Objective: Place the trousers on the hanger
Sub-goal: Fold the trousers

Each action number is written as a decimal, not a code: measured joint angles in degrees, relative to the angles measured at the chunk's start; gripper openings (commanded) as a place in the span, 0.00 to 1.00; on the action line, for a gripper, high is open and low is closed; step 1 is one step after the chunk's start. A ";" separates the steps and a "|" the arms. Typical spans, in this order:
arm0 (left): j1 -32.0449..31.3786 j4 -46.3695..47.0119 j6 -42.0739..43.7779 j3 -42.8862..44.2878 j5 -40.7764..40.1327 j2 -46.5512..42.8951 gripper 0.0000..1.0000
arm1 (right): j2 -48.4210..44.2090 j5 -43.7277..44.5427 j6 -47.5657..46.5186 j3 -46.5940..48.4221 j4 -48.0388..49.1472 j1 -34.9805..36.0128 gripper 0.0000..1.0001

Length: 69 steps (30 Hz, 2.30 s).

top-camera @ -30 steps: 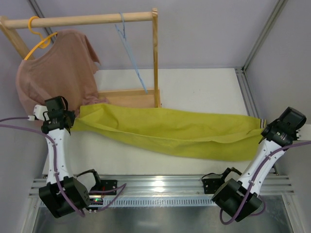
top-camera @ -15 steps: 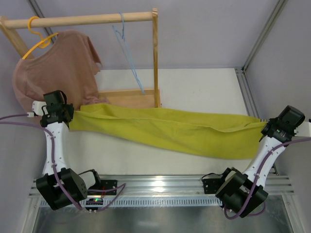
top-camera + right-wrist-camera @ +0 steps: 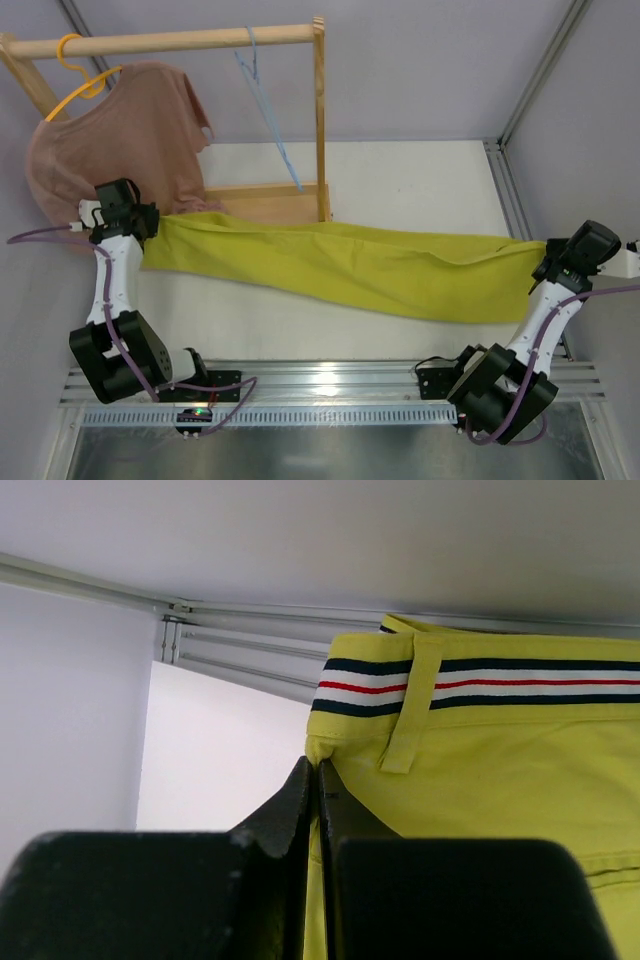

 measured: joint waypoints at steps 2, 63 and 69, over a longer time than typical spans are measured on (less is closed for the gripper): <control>-0.02 1.79 -0.11 0.00 1.40 1.42 0.00 | 0.83 -0.87 0.15 -1.03 1.84 0.07 0.04; -26.38 2.95 20.39 -18.56 19.65 -22.47 0.65 | 25.05 12.85 -8.07 2.29 -2.40 102.25 0.56; -26.38 -2.58 19.67 -15.06 16.11 -21.51 0.64 | 25.33 11.21 -17.14 2.49 -0.83 103.65 0.51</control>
